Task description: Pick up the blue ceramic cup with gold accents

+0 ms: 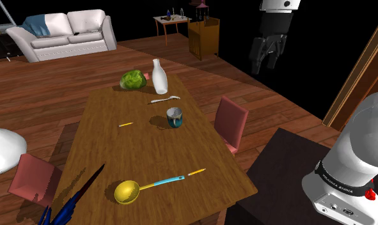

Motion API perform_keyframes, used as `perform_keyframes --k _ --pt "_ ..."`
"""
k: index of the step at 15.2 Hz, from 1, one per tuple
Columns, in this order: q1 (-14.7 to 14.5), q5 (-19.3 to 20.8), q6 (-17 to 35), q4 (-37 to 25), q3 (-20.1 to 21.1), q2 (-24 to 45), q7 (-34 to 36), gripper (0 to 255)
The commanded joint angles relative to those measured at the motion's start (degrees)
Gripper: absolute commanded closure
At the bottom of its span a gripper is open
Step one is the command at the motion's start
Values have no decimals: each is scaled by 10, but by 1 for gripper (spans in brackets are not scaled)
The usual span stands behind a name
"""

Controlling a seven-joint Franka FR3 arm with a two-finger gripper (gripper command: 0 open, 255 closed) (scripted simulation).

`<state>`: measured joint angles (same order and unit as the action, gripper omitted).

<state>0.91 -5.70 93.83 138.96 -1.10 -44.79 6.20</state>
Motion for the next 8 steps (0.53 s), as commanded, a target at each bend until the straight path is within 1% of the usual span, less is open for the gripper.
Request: perform_keyframes --k 1,8 --pt "0 0 0 0 0 0 0 0" --pt "-14 -6 133 -2 32 124 8 0"
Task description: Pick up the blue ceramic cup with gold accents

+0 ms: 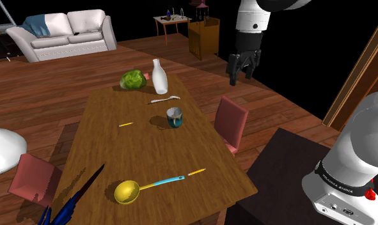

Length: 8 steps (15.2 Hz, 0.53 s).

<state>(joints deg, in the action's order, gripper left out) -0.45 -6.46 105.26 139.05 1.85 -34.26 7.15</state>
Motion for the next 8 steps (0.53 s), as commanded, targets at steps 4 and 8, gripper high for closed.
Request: perform_keyframes --k 4,8 --pt "-6 3 86 -22 19 100 6 0" --pt "-10 12 145 -54 35 185 16 0"
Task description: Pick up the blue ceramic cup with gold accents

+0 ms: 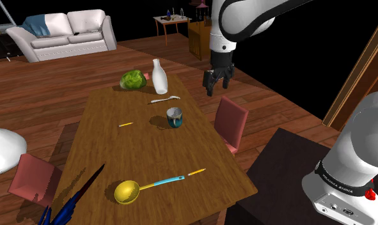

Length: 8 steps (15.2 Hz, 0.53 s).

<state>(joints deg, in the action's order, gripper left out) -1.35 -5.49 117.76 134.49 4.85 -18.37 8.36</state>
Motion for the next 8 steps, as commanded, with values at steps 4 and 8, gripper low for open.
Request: perform_keyframes --k 4,8 --pt "-5 19 68 -53 18 114 18 0" --pt "-10 42 104 -109 28 202 36 0"
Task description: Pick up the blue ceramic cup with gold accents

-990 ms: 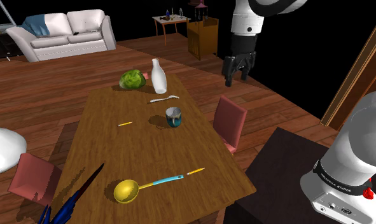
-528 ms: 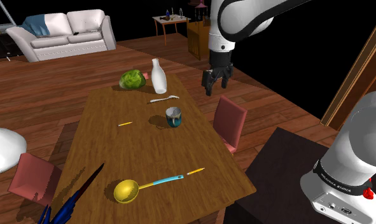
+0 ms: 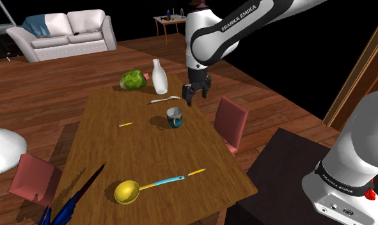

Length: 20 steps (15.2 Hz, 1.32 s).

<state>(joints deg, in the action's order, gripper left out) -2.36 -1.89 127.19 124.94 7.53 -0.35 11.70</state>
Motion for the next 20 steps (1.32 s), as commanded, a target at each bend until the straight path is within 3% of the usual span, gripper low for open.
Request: perform_keyframes --k 1,8,14,20 --pt "-2 13 17 -29 2 44 7 0" --pt "-25 63 45 -161 2 201 39 0" --pt "-52 96 38 -310 -7 340 55 0" --pt "-54 100 64 -312 -11 368 58 0"
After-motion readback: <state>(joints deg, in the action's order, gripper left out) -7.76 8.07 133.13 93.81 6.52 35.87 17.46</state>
